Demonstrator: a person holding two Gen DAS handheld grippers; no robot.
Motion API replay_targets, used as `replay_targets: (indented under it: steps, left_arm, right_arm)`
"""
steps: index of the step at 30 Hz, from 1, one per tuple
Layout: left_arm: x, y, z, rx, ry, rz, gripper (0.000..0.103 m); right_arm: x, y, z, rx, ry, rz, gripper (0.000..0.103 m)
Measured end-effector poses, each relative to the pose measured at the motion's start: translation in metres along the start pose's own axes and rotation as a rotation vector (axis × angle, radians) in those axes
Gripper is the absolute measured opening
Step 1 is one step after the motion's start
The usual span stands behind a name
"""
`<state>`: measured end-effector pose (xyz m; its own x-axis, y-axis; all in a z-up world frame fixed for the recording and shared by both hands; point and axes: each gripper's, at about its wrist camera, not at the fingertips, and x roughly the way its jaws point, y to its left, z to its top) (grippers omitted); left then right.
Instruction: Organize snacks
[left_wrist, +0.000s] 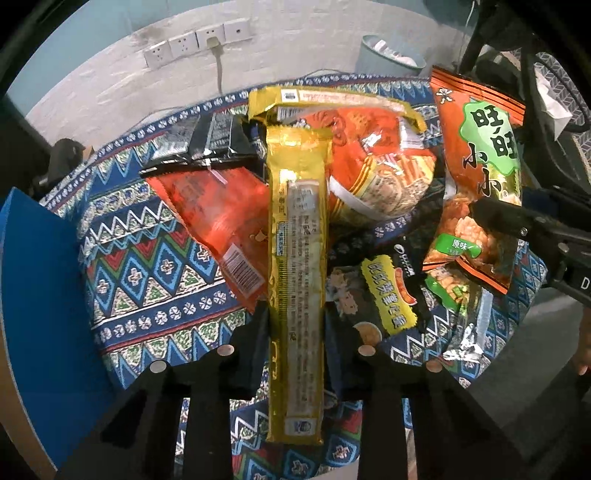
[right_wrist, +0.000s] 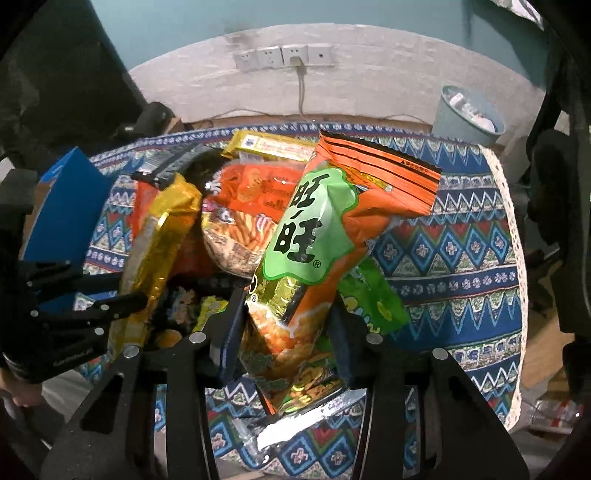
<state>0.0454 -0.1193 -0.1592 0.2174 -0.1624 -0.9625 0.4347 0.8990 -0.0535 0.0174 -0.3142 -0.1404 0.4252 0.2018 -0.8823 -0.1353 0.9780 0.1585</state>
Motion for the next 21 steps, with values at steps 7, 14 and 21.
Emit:
replay_targets:
  steps: [7,14,21]
  left_arm:
    - [-0.031,0.003,-0.011,0.007,-0.062,-0.001,0.028]
    - [-0.057,0.005,-0.016,0.030,-0.137,0.055,0.028]
    - [-0.080,0.017,-0.016,0.025,-0.205,0.095,0.028]
  right_arm:
    - [-0.021,0.013,-0.002,-0.064,-0.045,-0.019,0.041]
    - [-0.036,0.027,-0.002,-0.117,-0.080,-0.034,0.041]
    - [-0.050,0.040,0.002,-0.159,-0.114,-0.041,0.041]
